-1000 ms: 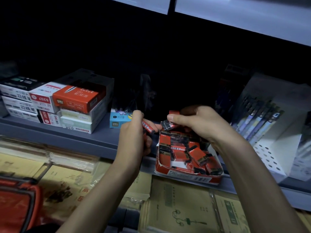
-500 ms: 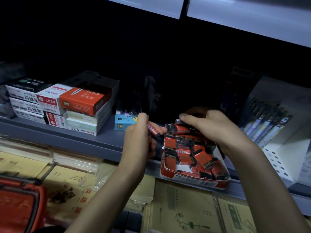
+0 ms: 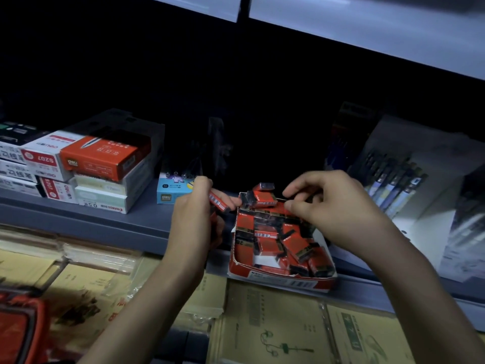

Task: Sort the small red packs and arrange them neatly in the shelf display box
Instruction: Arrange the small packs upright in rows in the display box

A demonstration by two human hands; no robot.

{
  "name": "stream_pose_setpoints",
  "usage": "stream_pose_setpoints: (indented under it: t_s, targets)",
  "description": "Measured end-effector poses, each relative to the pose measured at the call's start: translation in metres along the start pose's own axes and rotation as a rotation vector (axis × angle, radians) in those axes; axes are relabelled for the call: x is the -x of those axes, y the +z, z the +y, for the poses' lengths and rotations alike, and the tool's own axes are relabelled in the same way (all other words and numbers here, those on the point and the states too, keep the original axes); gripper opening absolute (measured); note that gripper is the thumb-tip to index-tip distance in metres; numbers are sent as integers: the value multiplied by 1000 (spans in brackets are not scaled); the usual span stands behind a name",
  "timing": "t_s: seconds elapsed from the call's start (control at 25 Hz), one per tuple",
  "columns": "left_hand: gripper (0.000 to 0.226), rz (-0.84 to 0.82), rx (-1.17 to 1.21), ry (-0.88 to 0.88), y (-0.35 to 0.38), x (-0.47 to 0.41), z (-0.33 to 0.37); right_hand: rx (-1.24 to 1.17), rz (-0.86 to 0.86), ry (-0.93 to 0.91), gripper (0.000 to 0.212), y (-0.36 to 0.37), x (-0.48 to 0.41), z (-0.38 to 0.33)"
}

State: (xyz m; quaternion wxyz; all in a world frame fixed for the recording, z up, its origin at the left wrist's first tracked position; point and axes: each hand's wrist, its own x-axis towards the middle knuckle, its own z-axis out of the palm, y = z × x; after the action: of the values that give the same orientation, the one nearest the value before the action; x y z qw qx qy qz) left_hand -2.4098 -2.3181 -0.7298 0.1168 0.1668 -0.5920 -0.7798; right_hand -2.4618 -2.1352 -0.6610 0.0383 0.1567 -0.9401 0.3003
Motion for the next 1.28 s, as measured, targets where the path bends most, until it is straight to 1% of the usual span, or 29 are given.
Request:
stream_pose_setpoints:
  t_s: [0.08, 0.16, 0.28, 0.4, 0.48, 0.6, 0.76, 0.92, 1.0, 1.16, 1.28]
  targets:
    - [48, 7, 6, 10, 2, 0, 1, 21, -63, -29, 6, -3, 5, -5]
    - [50, 13, -5, 7, 2, 0, 1, 75, -103, -43, 6, 1, 9, -11]
    - [49, 20, -8, 5, 3, 1, 3, 235, -137, -42, 8, 13, 13, -19]
    - [45, 8, 8, 8, 2, 3, 5, 388, -178, -58, 15, 23, 14, -20]
    - [47, -1, 16, 10, 1, 3, 4, 442, -207, -77, 21, 27, 12, -18]
    - [57, 8, 17, -7, 1, 1, 3, 426, -278, -95, 24, 26, 10, -14]
    - [61, 16, 12, -23, 1, 0, 4, 338, -370, -88, 24, 18, 10, -12]
    - [62, 16, 11, -29, 1, 0, 5, 302, -376, -115, 16, 15, 10, -9]
    - [62, 12, 3, -21, 1, 0, 4, 280, -365, -111, 11, 14, 9, -7]
    - [56, 10, 12, -19, 0, -1, 2, 279, -399, -110, 2, 14, 8, -3]
    - [46, 1, 47, -7, 0, -1, 3, 251, -367, -106, 5, 8, 9, -7]
